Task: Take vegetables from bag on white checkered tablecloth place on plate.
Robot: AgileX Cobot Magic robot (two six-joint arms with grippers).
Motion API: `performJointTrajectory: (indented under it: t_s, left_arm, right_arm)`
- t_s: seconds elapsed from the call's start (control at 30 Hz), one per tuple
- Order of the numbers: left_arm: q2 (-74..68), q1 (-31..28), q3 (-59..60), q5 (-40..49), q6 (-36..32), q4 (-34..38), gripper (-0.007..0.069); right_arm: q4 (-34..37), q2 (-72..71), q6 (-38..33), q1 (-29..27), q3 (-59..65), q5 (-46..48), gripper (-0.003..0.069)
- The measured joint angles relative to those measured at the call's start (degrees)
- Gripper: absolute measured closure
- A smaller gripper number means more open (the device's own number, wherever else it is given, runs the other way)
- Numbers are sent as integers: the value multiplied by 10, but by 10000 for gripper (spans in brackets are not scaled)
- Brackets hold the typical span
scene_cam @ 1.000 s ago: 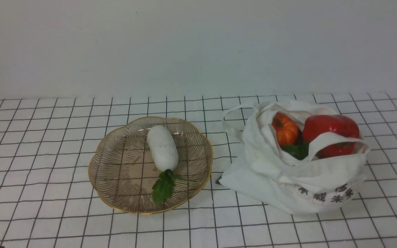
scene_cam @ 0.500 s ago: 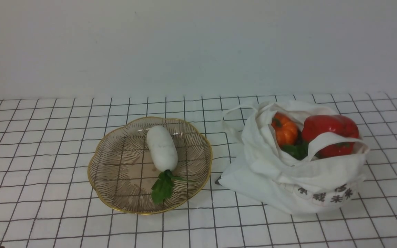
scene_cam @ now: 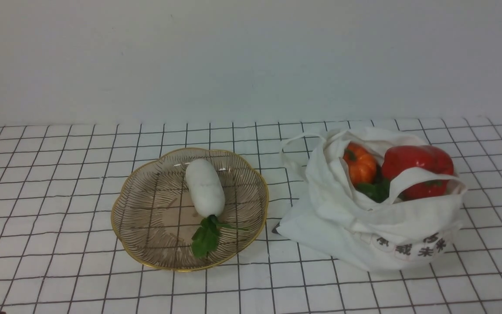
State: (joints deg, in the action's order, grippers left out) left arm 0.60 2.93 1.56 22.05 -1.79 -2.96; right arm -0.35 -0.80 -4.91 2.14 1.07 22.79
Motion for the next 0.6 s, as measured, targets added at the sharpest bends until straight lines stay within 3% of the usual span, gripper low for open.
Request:
performJointTrajectory:
  t_s: [0.6]
  left_arm:
    - [0,0,0,0,0,0,632]
  right_arm:
    - [-1,0,11,0,0,0,673]
